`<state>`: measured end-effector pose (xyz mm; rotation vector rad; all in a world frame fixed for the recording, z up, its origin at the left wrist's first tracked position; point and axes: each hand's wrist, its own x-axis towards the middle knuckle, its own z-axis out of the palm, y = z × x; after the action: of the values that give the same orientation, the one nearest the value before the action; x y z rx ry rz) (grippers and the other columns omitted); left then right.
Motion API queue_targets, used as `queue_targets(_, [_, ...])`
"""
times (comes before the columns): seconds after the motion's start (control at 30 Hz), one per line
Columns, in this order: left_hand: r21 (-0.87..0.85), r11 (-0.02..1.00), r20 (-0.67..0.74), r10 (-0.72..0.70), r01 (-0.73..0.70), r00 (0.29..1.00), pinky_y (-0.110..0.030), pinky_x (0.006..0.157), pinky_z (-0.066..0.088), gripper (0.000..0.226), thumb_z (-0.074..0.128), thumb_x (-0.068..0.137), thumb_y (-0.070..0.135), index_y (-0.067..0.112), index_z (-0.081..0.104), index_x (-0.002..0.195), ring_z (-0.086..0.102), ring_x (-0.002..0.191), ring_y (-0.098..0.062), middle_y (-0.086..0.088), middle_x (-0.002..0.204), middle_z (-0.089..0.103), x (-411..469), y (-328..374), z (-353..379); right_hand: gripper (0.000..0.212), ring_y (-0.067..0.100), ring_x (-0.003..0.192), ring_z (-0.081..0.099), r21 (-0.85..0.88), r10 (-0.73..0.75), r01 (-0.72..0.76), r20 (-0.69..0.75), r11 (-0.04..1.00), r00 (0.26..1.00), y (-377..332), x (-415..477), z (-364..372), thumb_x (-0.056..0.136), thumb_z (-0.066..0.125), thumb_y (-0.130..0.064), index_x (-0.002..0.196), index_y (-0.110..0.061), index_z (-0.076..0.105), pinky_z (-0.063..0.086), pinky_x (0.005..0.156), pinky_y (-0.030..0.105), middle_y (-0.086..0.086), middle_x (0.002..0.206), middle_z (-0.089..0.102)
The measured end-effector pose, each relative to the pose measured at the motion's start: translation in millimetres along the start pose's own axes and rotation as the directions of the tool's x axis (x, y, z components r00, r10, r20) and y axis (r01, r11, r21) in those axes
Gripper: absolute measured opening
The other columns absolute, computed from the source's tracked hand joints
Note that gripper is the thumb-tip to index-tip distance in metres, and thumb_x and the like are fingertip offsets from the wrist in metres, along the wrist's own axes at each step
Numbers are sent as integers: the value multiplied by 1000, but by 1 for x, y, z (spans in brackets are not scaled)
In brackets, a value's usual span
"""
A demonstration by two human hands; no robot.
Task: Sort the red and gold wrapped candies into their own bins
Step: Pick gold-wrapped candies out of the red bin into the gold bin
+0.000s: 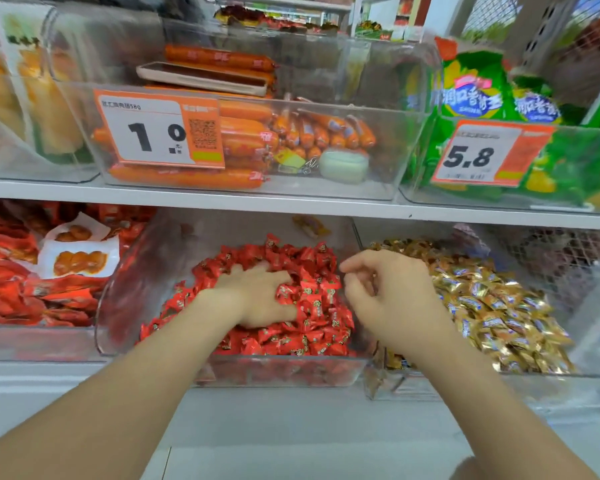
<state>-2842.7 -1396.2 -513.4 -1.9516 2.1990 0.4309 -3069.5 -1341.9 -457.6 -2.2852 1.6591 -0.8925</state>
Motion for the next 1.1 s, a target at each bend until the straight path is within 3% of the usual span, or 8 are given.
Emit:
queue_targets(0.13, [62,971,-92,-223,229,971,-58,118,30,86,45,79,88,43,41,153,37,144,-47,-5,163,38,-14,-54,-10,22,2,70,56,-21,-17,17,3,1000,1000,-16,13,18,91,64,-17,102,-29,79,46,78,23,-16,79,61])
queue_targets(0.23, [85,970,-79,-221,227,972,-60,121,18,96,50,74,94,42,39,154,23,149,-50,-5,164,34,-32,-65,-14,26,5,76,65,-14,11,-9,90,1000,996,-27,21,32,90,62,-17,107,-27,79,54,85,25,-14,82,70])
queue_targets(0.37, [4,978,-129,-205,208,970,-57,110,33,103,64,60,92,37,46,145,26,142,-41,-8,150,38,-51,-50,-22,28,30,99,69,-126,176,-141,337,982,925,-39,29,64,95,57,-25,119,-16,67,58,90,41,9,107,71])
queue_targets(0.53, [-29,938,198,-334,346,922,-55,122,30,161,70,50,96,15,-7,165,16,153,-50,-25,169,7,-52,-53,-19,60,49,131,48,-263,443,-361,426,895,789,-37,57,91,98,59,-29,150,-12,37,47,107,49,24,146,39])
queue_targets(0.63, [-194,914,264,-301,357,916,-52,124,30,177,85,41,86,17,-24,161,15,156,-45,-26,170,-3,-35,-62,-21,81,46,138,45,-230,530,-481,463,846,710,-35,75,108,92,59,-43,160,-15,25,42,115,48,23,153,42])
queue_targets(0.7, [-296,896,224,-270,330,936,-48,124,31,183,92,32,80,22,-23,162,20,156,-41,-23,170,7,-24,-67,-21,70,37,134,52,-107,531,-559,496,822,686,-39,85,114,90,61,-37,152,-9,41,45,113,40,18,144,55])
queue_targets(0.83, [-435,870,98,-210,232,973,-36,119,39,169,103,28,62,18,12,164,41,147,-26,-9,162,40,-10,-78,-18,28,21,81,66,215,450,-644,557,734,698,-61,87,127,80,61,-19,108,-15,66,50,61,18,7,93,72])
queue_targets(1.1, [-412,902,12,-135,128,991,-36,114,46,153,103,20,57,32,30,152,49,133,-20,-1,149,47,-26,-99,-25,50,31,118,64,296,150,-318,474,901,867,-109,67,129,93,58,-22,142,-28,56,54,99,38,6,132,68])
